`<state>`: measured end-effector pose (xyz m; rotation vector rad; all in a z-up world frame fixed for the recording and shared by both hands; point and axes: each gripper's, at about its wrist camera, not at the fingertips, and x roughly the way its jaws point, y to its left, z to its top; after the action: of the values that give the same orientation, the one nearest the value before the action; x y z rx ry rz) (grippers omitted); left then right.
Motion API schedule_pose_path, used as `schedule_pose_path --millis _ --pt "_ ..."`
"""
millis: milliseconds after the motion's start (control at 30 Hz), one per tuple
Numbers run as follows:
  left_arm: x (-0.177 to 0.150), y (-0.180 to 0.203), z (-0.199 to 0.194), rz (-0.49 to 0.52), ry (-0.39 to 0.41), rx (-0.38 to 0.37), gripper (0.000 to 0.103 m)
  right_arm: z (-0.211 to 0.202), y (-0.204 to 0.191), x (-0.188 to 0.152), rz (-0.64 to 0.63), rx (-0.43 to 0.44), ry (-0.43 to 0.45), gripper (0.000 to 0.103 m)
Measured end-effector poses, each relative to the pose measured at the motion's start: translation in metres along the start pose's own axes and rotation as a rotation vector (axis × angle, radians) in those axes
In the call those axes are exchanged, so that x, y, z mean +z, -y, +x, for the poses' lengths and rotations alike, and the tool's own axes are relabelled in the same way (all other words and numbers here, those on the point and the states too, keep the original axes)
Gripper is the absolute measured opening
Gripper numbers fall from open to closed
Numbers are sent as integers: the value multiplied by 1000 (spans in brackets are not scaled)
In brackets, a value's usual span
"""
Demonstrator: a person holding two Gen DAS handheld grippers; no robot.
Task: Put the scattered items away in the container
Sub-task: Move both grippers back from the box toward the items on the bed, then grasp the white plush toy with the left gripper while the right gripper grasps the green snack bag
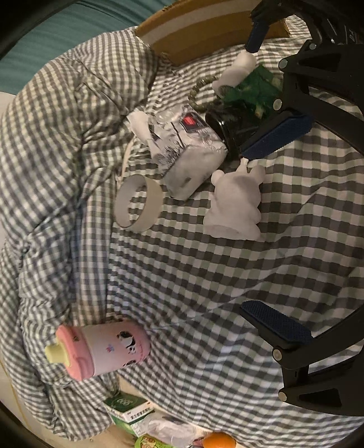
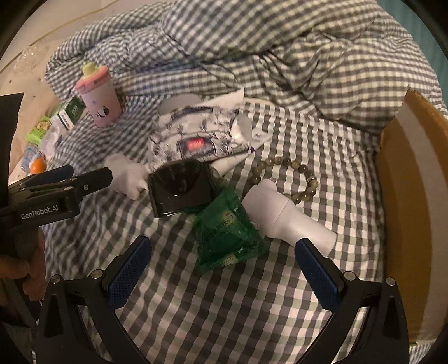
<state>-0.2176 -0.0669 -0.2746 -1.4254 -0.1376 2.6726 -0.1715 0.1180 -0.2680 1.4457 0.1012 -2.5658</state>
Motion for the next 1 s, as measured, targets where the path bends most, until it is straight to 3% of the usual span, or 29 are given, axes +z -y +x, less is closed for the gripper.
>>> schedule_pose_path --millis 500,567,733,833,1000 --pt "-8 10 42 19 -45 -7 103 34 5 -1 -1 7 -36 94" --pt "-9 10 44 19 -44 -11 102 37 5 -1 -4 9 -40 87" --pt "-9 13 48 29 -51 -2 84 46 4 -1 -8 22 -55 63" --pt "-8 12 48 24 -51 -3 68 48 3 -1 -15 29 -54 56" --pt "-6 12 47 17 -50 -3 67 47 2 0 -19 44 -45 53"
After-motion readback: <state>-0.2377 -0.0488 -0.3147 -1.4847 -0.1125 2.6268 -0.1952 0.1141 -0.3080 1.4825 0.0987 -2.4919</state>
